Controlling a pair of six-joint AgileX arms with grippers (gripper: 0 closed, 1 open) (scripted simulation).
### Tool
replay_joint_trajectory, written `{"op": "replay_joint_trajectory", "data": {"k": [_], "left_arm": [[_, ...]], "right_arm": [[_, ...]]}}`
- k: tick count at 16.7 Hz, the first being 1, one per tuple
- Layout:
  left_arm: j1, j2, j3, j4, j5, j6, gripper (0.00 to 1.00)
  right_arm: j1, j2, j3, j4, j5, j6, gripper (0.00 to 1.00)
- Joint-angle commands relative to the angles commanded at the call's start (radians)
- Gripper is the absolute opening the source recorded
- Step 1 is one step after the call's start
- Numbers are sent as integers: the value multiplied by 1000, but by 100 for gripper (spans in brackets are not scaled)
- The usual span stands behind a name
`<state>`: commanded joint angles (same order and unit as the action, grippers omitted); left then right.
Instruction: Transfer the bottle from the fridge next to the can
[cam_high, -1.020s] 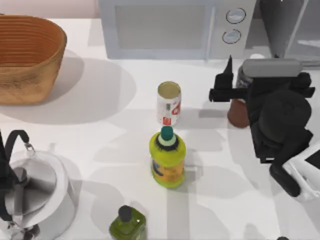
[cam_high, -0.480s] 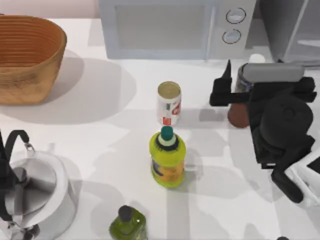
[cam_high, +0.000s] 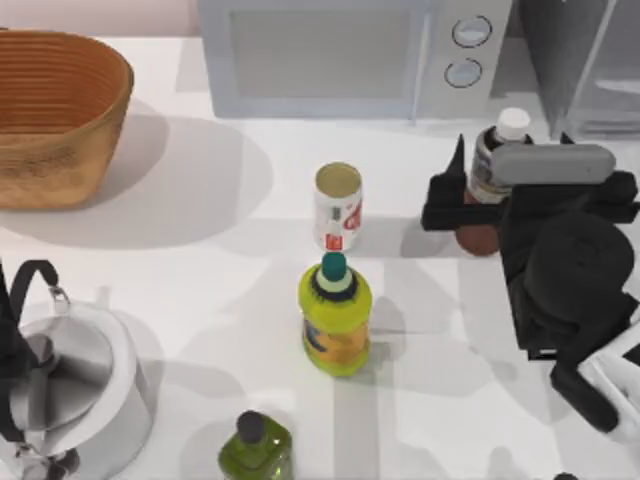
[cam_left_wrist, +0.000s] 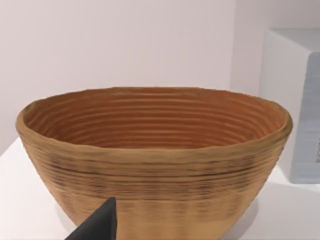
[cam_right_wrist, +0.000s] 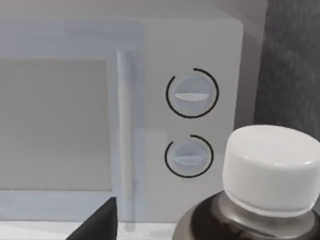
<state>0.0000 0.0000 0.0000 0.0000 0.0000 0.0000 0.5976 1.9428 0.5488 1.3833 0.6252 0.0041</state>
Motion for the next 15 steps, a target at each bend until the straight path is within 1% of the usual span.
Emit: {"op": "replay_joint_trajectory", "data": {"k": [3,7,11,15], "left_arm": [[0,0,0,0,0,0,100],[0,0,0,0,0,0,100],[0,0,0,0,0,0,100],[0,0,0,0,0,0,100]], "right_arm": [[-15,-61,-4,-32,-26,-2,100],[-79,-276,-40,-162,-104,-6,100],[-186,-593,-125,-387,-213,-10,100],[-307,-971,-247,-671,-336,-10,100]]}}
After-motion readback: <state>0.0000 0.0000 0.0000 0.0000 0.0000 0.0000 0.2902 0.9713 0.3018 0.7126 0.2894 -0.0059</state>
